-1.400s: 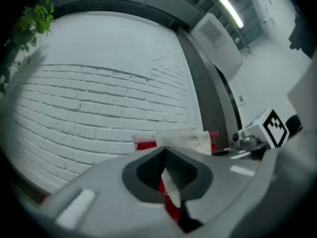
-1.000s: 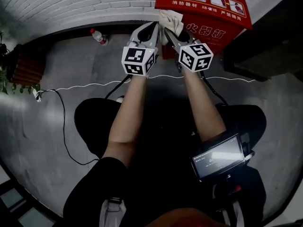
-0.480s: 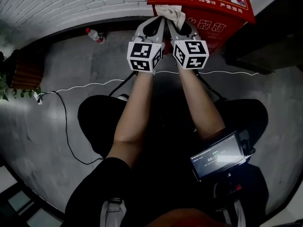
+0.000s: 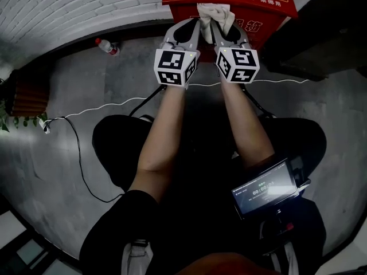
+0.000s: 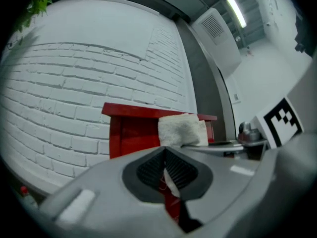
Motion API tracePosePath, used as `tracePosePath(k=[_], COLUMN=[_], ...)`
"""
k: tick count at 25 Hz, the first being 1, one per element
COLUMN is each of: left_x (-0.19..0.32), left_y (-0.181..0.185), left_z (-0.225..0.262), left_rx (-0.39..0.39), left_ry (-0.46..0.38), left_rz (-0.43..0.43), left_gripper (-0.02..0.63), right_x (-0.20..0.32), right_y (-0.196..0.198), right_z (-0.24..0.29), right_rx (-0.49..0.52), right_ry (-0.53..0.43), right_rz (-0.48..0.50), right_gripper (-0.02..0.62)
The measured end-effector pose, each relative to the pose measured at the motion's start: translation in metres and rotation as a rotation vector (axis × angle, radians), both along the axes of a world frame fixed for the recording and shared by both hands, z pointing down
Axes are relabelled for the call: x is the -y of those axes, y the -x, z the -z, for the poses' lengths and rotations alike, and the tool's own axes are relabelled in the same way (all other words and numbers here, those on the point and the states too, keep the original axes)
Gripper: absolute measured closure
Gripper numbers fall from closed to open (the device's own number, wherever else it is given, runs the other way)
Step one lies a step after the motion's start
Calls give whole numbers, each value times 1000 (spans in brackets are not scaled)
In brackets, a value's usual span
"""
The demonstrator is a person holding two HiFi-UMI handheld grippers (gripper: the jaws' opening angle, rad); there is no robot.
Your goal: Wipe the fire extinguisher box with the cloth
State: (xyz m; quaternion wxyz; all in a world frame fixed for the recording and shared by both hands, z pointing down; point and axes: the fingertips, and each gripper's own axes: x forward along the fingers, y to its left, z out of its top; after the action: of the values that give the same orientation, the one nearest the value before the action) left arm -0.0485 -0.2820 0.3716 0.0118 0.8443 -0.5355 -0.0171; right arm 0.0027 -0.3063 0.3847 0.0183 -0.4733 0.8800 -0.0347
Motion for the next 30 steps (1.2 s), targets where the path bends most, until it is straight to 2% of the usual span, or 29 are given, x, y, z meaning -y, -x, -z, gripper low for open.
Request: tracePosePath(k=[8,19,25,30], left_x=[6,2,4,-5], left_y=[-50,-107,-100,-79], left_z=[5,-1,-8,-23], left_rx=[-18,-23,-11,9], left_ry=[-3,0,12,7], left_rz=[-69,-166,-146,-122], left_gripper=[603,603,603,603], right_x=[6,19,27,4], right_y=[-79,-172,-197,-178], right_z=[8,4,-3,1], right_rx=[-15,36,84,130], right_ry=[-7,15,34,-90], right_rz=[-102,-254,-292,-242], right_gripper=[491,495,497,499])
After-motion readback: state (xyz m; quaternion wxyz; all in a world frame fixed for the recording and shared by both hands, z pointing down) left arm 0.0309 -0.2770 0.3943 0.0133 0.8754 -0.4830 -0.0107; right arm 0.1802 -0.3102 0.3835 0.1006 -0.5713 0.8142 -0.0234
